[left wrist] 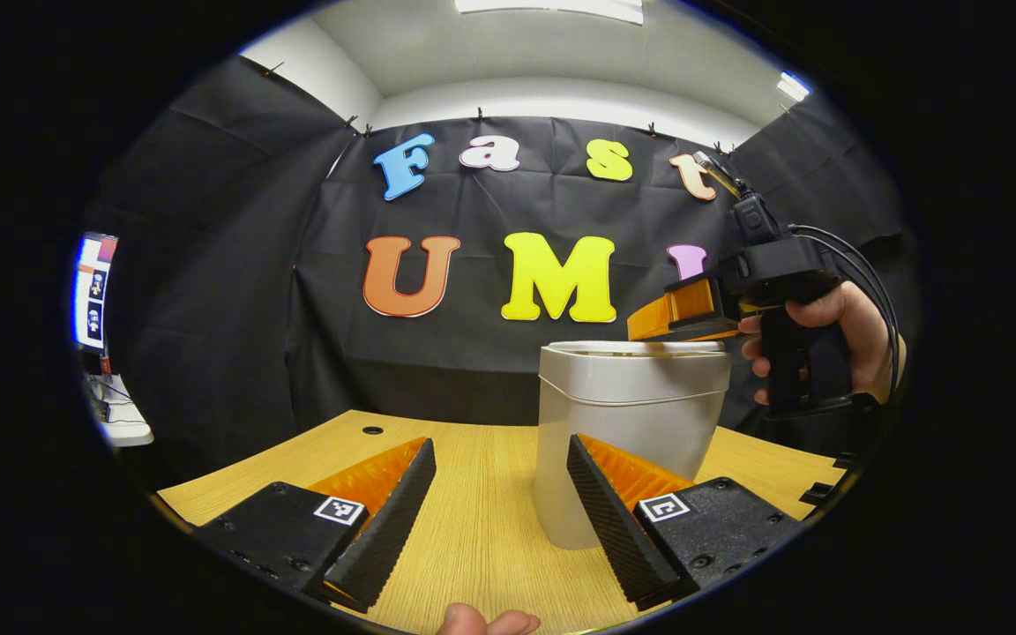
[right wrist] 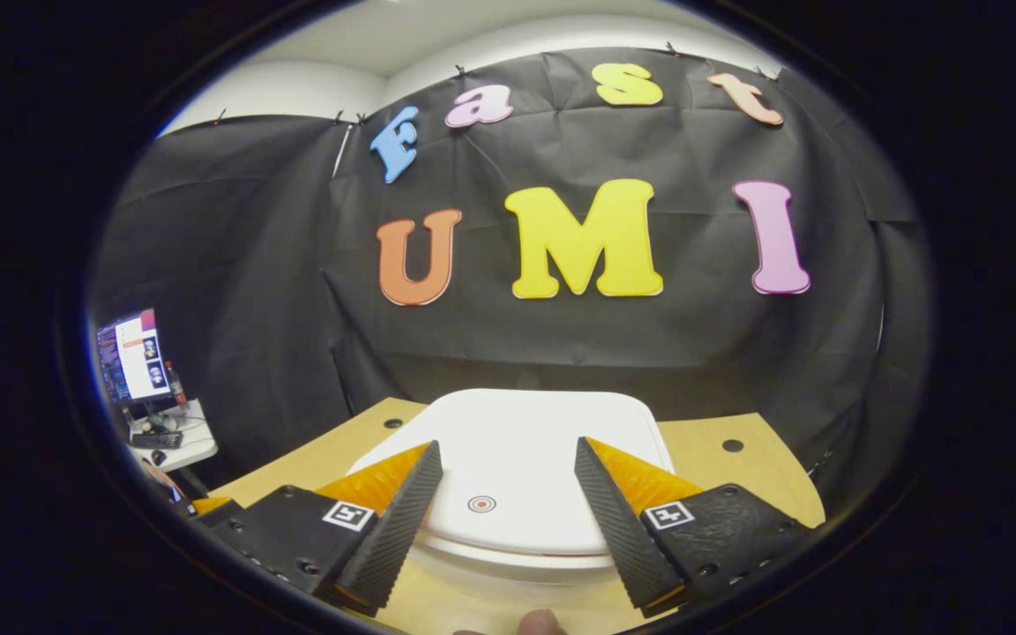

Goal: Press the lid of the desktop garbage bin to open it, pick up the crumpled paper on the desktop and throw it into the bin, then pick up the pop can on the desktop and drop it into the bin, and finally close the garbage bin lid.

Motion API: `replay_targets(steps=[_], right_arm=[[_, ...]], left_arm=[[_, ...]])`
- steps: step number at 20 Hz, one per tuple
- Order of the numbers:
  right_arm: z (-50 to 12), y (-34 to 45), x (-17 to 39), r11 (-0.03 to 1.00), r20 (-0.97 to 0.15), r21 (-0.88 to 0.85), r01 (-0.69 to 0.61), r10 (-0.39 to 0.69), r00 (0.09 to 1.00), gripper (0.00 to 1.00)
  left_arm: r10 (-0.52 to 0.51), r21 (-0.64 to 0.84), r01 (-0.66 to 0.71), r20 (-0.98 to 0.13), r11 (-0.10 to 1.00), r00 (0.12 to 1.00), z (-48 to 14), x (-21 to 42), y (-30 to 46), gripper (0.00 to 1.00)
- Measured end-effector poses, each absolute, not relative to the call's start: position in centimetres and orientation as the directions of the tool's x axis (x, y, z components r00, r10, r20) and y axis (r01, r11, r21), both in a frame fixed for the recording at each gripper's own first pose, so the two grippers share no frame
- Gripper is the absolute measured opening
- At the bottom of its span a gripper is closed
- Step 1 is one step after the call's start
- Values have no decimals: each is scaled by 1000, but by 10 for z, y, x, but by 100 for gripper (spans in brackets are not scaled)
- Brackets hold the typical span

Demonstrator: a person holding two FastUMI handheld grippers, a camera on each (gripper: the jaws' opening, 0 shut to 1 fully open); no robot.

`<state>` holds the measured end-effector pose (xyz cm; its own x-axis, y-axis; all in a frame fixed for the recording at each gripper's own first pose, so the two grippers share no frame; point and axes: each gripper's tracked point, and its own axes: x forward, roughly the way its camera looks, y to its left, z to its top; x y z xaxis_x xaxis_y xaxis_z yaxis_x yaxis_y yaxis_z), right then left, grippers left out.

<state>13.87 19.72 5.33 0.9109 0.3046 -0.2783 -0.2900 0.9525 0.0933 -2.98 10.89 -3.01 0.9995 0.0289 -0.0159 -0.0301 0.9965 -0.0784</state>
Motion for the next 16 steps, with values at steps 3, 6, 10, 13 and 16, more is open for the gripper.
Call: replay_targets(steps=[3, 6, 10, 13, 16], right_arm=[[50, 196, 137, 955, -282, 99, -280, 296, 913, 95], [48, 197, 137, 958, -269, 90, -271, 286, 920, 93], [43, 195, 138, 962, -256, 91, -257, 272, 928, 87], [40, 196, 138, 960, -282, 61, -274, 280, 918, 88], [34, 197, 136, 959, -280, 76, -274, 284, 917, 81]], left_arm=[[33, -76, -34, -16, 997, 999, -30, -30, 111, 97], [35, -74, -36, -12, 997, 999, -30, -31, 112, 97], [33, -69, -34, -17, 997, 999, -32, -29, 111, 97], [29, -77, -31, -22, 997, 999, -35, -29, 111, 97], [20, -87, -23, -31, 996, 999, -38, -26, 107, 97]])
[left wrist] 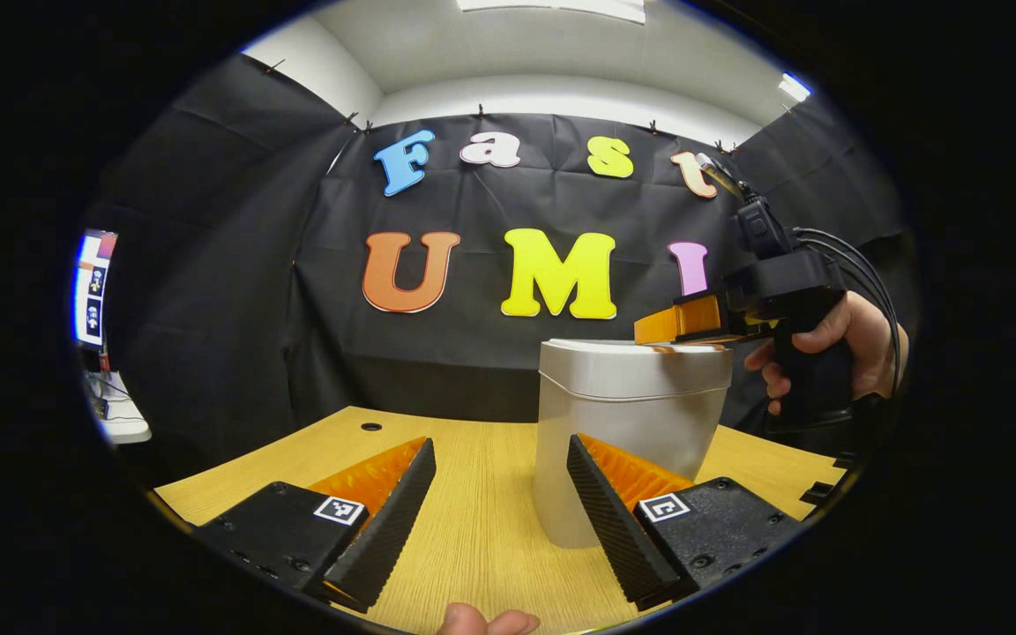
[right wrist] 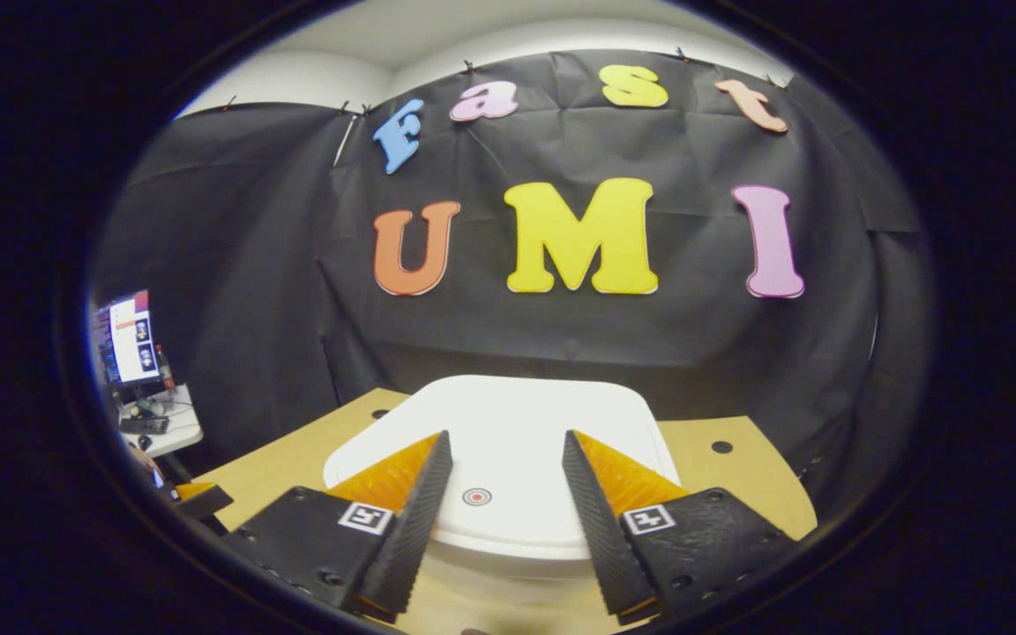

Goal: Press the lid of the desktop garbage bin to open it, pick up the crumpled paper on the desktop and throw it into the bin, then pick up the pop can on the desktop and drop it into the bin, and finally close the garbage bin lid.

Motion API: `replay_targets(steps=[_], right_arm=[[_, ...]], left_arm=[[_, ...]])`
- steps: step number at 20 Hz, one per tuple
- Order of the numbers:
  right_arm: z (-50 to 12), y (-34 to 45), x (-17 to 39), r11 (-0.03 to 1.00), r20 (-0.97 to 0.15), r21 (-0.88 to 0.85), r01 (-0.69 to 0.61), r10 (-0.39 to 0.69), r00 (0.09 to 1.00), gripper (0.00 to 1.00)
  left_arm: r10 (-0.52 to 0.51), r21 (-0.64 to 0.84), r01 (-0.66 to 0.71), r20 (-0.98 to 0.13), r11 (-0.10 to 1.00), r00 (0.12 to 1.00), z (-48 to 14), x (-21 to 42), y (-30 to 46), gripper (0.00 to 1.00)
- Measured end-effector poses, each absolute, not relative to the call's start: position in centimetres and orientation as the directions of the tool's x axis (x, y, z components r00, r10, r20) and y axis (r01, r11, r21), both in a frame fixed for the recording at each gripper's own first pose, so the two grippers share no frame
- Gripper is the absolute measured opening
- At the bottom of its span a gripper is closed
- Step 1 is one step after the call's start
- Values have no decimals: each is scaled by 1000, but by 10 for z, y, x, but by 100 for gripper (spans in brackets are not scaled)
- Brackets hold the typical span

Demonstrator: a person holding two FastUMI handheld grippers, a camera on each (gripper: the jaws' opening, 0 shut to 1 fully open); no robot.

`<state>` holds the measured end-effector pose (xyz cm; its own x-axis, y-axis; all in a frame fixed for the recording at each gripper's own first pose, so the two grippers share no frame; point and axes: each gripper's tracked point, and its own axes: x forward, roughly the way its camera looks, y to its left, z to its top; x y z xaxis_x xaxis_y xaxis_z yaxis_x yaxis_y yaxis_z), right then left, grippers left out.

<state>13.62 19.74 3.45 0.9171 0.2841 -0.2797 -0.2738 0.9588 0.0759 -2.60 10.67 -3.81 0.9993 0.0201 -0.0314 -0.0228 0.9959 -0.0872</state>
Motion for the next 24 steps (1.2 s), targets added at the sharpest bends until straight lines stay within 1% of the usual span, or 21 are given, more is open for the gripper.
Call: replay_targets(steps=[1, 4, 7, 8, 9, 10, 11, 12, 13, 14, 18, 22, 24], right_arm=[[30, 198, 134, 960, -304, 47, -277, 278, 911, 75], [32, 195, 134, 964, -302, 49, -261, 264, 916, 76], [44, 196, 135, 961, -218, 109, -253, 272, 937, 74], [43, 196, 135, 961, -208, 89, -261, 274, 939, 75], [46, 196, 135, 963, -187, 65, -263, 271, 944, 72], [47, 190, 136, 972, -176, 41, -233, 237, 956, 73], [50, 186, 134, 976, -157, 36, -213, 216, 964, 82], [51, 188, 134, 973, -145, 32, -228, 230, 962, 93], [50, 190, 133, 970, -145, 22, -243, 243, 959, 93], [50, 189, 131, 970, -143, 21, -243, 244, 959, 96], [60, 175, 118, 971, -103, 49, -236, 240, 965, 96], [74, 145, 79, 977, -10, 3, -215, 215, 977, 97], [77, 123, 57, 981, 55, 19, -194, 192, 980, 96]], left_arm=[[20, -85, -22, -34, 996, 999, -39, -25, 105, 97], [9, -88, -11, -28, 996, 1000, -37, -26, 100, 97], [19, -74, -21, -27, 997, 999, -36, -27, 102, 97], [25, -71, -27, -29, 997, 999, -37, -26, 102, 97], [35, -71, -37, -29, 997, 999, -37, -27, 103, 97], [47, -75, -49, -24, 996, 999, -35, -28, 104, 97], [60, -85, -62, -16, 994, 998, -31, -30, 103, 97], [63, -96, -64, -9, 993, 998, -29, -31, 100, 97], [62, -98, -62, -2, 993, 998, -26, -32, 96, 97], [64, -91, -63, 7, 994, 998, -23, -32, 94, 97], [82, -51, -80, 30, 995, 996, -13, -33, 89, 97], [91, -27, -90, 31, 996, 995, -5, -31, 82, 97], [91, -20, -90, 37, 996, 995, -3, -30, 76, 96]])
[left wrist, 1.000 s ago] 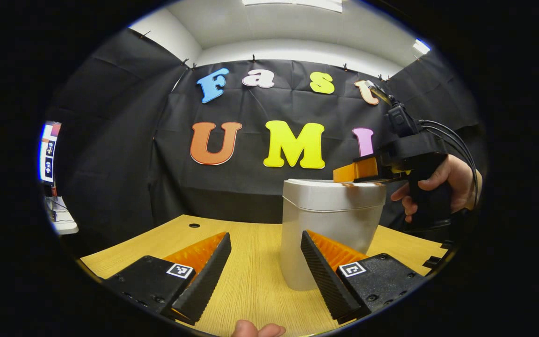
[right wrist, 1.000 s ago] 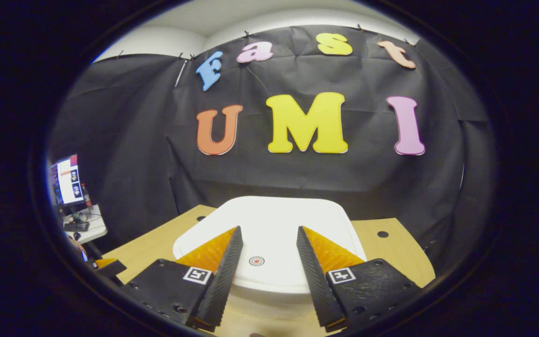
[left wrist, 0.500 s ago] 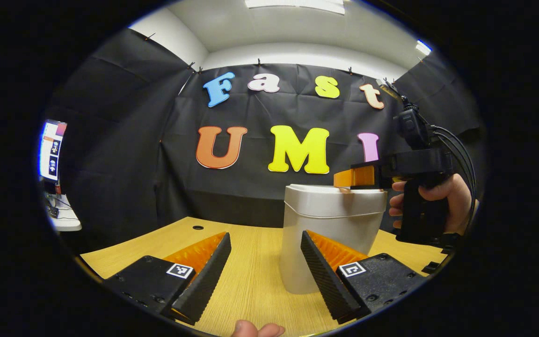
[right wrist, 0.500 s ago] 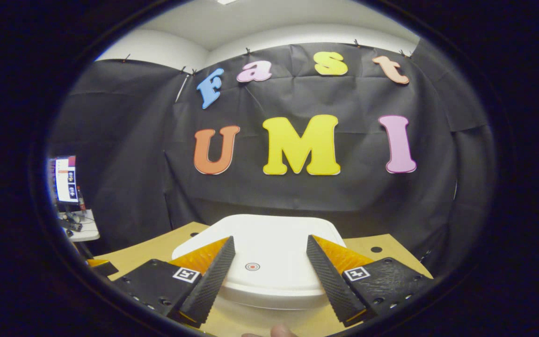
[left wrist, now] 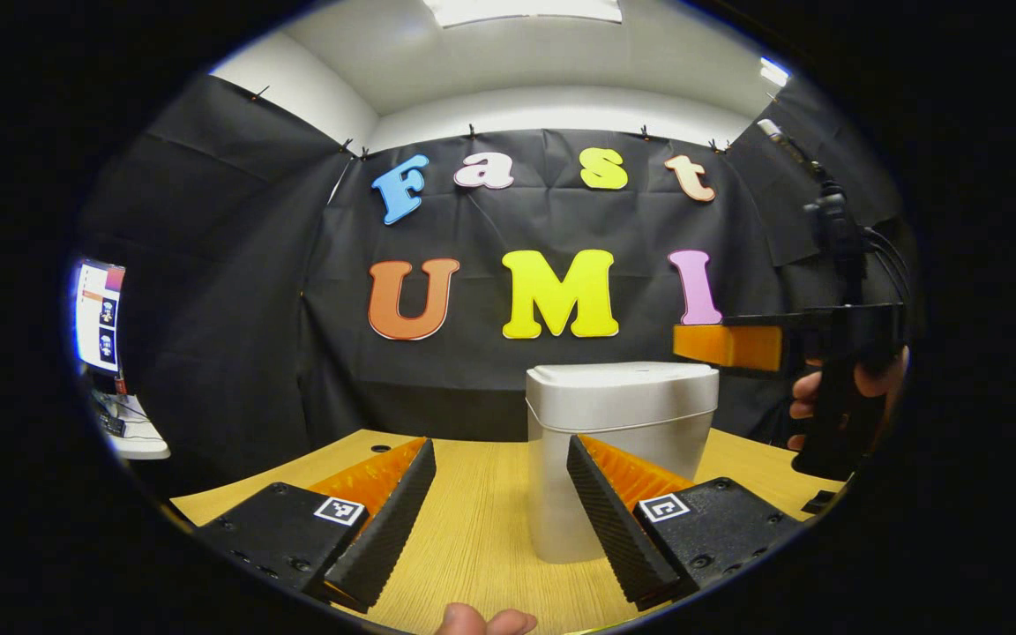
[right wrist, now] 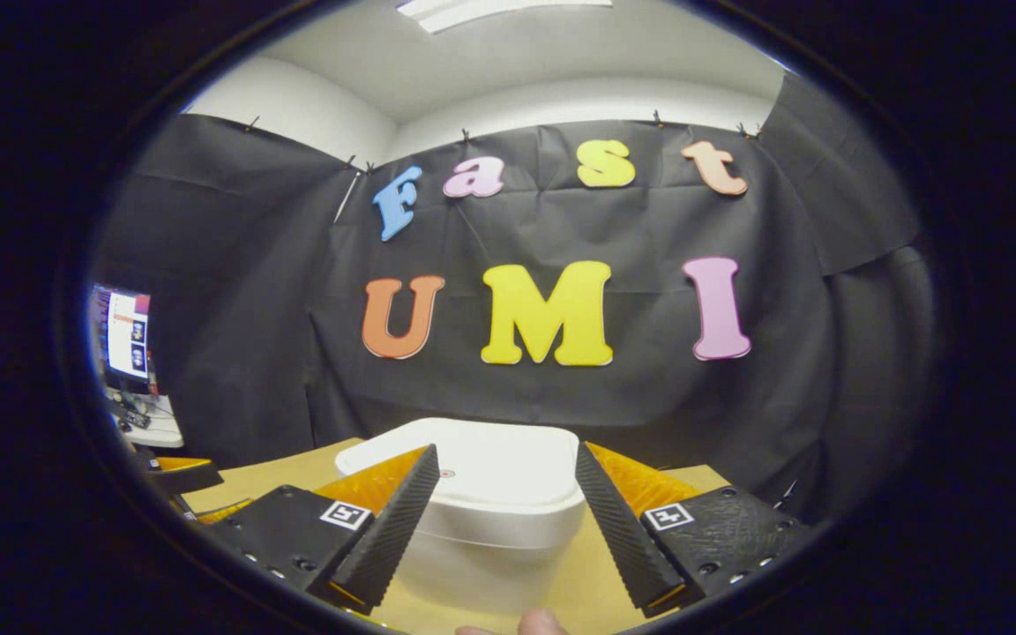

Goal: Press the lid of the desktop garbage bin to open it, pick up the crumpled paper on the desktop and throw it into the bin, then pick up the pop can on the desktop and drop it into the bin, and finally close the garbage bin lid.

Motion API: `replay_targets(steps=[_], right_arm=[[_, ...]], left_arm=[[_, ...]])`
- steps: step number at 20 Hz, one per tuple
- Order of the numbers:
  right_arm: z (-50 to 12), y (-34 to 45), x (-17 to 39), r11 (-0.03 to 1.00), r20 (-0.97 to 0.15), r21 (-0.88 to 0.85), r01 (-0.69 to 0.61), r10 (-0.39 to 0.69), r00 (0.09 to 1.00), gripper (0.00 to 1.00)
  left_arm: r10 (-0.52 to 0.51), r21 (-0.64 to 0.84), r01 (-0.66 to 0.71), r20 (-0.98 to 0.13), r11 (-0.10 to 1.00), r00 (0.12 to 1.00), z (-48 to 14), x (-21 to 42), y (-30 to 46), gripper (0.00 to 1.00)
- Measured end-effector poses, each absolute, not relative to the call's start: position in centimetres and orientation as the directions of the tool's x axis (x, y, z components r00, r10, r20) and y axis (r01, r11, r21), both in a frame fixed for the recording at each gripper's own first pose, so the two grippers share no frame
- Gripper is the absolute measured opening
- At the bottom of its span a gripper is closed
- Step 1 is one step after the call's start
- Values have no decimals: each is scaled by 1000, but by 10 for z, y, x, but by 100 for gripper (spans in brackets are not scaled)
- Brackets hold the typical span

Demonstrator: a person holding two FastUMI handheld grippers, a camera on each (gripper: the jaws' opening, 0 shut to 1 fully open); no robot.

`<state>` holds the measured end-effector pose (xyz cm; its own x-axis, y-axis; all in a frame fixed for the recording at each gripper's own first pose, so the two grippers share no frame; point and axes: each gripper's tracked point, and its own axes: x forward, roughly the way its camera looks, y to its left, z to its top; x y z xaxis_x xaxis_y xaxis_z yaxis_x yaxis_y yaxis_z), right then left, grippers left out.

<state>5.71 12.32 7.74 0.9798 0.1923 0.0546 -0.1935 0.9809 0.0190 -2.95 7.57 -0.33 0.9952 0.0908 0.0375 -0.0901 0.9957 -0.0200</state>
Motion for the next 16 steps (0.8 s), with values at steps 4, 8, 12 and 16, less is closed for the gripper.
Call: replay_targets(steps=[4, 8, 12, 16], right_arm=[[62, 77, 28, 994, 109, 42, -105, 100, 989, 96], [25, 59, 9, 998, 78, 20, -58, 56, 995, 96], [0, 55, -5, 1000, 83, -14, -28, 29, 996, 92], [-1, 63, -15, 1000, 123, -24, -18, 21, 992, 96]], left_arm=[[86, 2, -87, 45, 996, 995, 0, -30, 66, 97], [64, 5, -65, 46, 998, 997, -3, -35, 56, 96], [61, -4, -61, 30, 998, 998, -15, -42, 58, 96], [62, -10, -62, 31, 998, 998, -16, -47, 64, 96]])
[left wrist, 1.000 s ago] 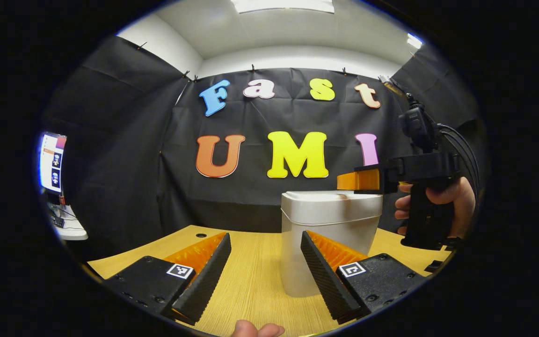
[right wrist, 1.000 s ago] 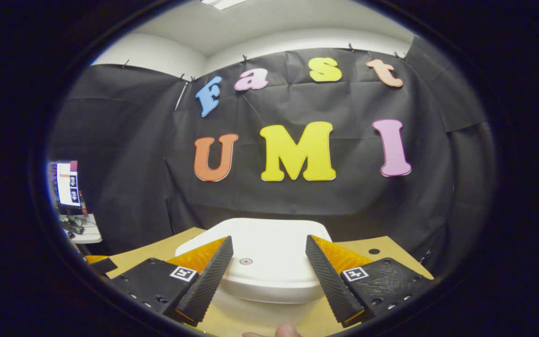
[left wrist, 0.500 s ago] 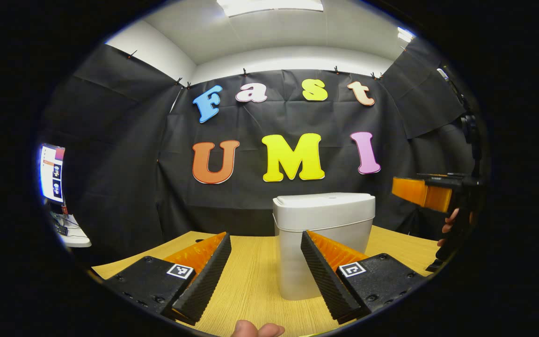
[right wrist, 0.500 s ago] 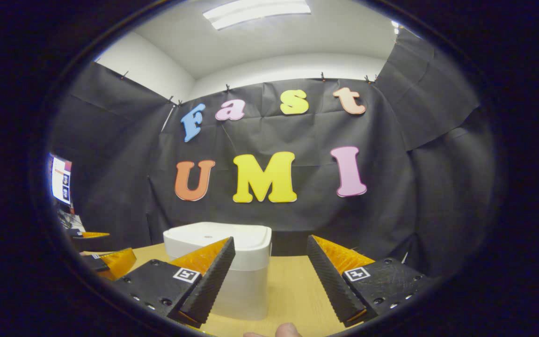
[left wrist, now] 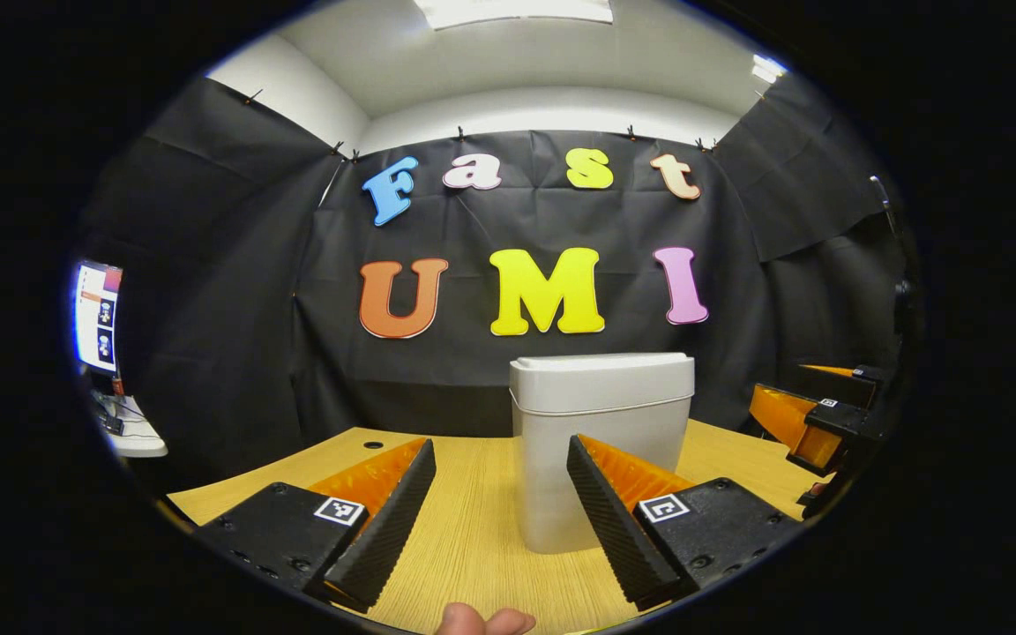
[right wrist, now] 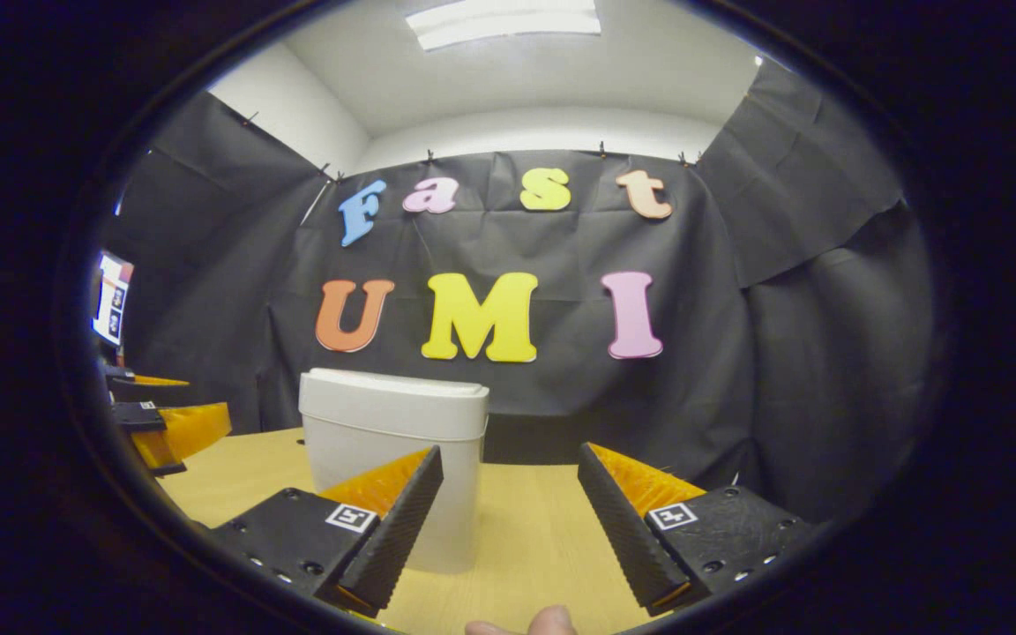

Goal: Press the lid of the desktop garbage bin to open it, pick up the crumpled paper on the desktop and throw it into the bin, then pick up the pop can on the desktop and drop it into the bin, and finally close the garbage bin lid.

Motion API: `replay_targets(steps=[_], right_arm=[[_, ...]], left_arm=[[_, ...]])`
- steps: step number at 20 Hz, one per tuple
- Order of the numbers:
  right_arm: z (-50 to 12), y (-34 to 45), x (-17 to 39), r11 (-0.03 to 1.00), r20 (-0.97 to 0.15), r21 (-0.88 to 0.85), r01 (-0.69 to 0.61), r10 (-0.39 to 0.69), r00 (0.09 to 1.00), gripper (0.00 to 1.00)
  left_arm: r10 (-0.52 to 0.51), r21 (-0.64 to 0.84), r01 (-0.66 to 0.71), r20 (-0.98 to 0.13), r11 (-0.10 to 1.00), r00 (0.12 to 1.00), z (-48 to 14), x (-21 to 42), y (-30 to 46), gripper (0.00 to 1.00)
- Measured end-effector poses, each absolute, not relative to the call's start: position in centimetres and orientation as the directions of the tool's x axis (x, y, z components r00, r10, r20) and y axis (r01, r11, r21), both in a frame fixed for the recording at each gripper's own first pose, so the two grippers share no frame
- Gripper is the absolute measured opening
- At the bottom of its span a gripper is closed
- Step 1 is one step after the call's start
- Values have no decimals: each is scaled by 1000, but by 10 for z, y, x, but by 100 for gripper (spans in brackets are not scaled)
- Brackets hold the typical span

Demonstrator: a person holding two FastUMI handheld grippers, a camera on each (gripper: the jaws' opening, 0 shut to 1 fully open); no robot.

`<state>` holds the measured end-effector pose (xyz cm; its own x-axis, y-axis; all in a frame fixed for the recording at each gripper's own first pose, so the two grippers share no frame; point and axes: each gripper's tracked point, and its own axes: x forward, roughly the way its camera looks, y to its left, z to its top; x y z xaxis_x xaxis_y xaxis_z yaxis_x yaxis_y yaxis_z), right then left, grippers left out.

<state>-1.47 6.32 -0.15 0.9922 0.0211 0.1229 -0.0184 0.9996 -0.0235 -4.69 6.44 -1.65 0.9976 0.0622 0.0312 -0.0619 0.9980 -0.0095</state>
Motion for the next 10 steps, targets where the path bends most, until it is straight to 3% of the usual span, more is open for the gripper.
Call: replay_targets(steps=[10], right_arm=[[-12, 72, -21, 1000, 120, -21, 3, -1, 993, 95]], left_arm=[[56, -30, -55, 19, 998, 998, -22, -47, 68, 97]])
